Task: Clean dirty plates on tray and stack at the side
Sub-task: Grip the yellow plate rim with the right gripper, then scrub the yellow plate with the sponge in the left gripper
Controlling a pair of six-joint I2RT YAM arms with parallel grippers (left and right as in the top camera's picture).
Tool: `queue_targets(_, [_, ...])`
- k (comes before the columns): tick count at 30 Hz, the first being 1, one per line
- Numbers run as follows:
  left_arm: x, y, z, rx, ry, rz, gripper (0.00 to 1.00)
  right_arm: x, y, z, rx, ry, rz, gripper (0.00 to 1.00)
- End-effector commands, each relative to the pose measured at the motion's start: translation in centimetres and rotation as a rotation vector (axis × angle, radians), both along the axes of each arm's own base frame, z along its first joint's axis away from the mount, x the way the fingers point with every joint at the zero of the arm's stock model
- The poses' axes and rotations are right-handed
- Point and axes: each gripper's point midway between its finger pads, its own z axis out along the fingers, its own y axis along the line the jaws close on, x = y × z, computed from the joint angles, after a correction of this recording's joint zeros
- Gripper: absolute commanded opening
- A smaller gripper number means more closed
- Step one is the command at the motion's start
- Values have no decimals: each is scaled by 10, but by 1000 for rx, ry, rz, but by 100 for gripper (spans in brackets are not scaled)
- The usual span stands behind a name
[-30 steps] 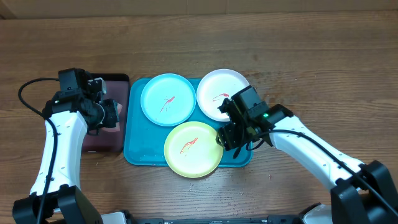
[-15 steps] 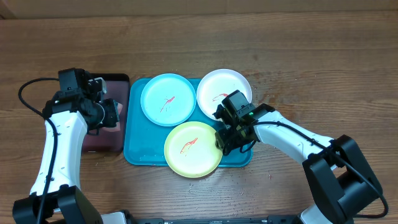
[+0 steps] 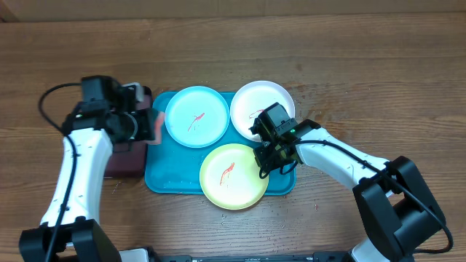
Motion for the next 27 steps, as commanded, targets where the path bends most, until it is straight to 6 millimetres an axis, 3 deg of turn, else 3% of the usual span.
queue_targets(1, [-9, -71, 18, -185, -23, -202, 4, 10, 4, 6, -14, -32, 5, 7])
queue_targets(8, [-44, -151, 19, -261, 76, -342, 4, 10, 4, 7, -13, -33, 5, 7])
queue_targets(14, [-70, -190, 10, -271, 172, -373, 4, 10, 3, 6, -21, -34, 4, 7])
queue_targets(16, [-77, -193, 2, -222, 192, -390, 4, 10, 2, 6, -22, -34, 4, 7])
queue_targets(20, [-86, -179, -25, -30, 241, -389, 4, 10, 2, 6, -22, -32, 4, 7])
queue_targets(27, [-97, -184, -47, 38, 243, -616, 4, 10, 2, 6, -23, -30, 4, 7])
